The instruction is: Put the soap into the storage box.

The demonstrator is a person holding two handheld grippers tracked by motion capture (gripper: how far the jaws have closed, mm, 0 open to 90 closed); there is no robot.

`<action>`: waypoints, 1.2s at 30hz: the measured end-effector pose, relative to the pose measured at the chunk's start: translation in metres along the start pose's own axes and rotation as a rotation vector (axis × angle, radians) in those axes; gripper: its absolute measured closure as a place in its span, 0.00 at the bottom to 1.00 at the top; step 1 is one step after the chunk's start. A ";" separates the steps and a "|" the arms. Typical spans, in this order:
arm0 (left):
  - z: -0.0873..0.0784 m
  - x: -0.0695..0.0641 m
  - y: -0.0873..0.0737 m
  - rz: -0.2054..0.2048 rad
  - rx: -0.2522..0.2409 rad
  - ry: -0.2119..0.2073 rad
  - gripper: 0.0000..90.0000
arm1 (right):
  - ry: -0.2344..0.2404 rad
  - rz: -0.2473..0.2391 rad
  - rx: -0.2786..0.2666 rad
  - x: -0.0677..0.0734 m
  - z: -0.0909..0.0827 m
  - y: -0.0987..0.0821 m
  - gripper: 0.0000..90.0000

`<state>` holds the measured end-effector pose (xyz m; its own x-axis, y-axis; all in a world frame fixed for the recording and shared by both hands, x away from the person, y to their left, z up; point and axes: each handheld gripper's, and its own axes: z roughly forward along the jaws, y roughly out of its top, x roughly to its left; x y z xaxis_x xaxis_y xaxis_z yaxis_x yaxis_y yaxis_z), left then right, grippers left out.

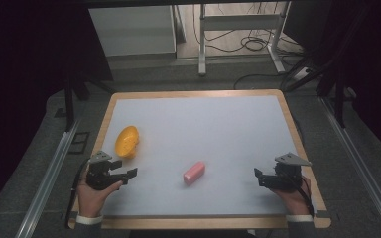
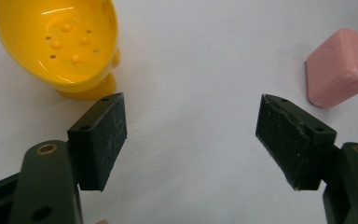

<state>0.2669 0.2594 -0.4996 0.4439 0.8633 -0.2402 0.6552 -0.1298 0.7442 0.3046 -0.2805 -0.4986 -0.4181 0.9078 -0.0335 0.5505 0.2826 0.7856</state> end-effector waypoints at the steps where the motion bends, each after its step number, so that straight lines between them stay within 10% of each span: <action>1: 0.000 0.000 0.000 -0.001 -0.001 0.001 0.28 | 0.009 0.003 0.001 -0.001 0.000 0.000 0.07; 36: -0.023 -0.026 0.023 0.040 -0.014 0.011 0.28 | 0.038 -0.017 -0.007 -0.016 -0.008 -0.002 0.12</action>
<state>0.2563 0.2453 -0.4621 0.4627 0.8630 -0.2030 0.6285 -0.1578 0.7617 0.3042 -0.2981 -0.4949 -0.4545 0.8904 -0.0234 0.5380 0.2954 0.7895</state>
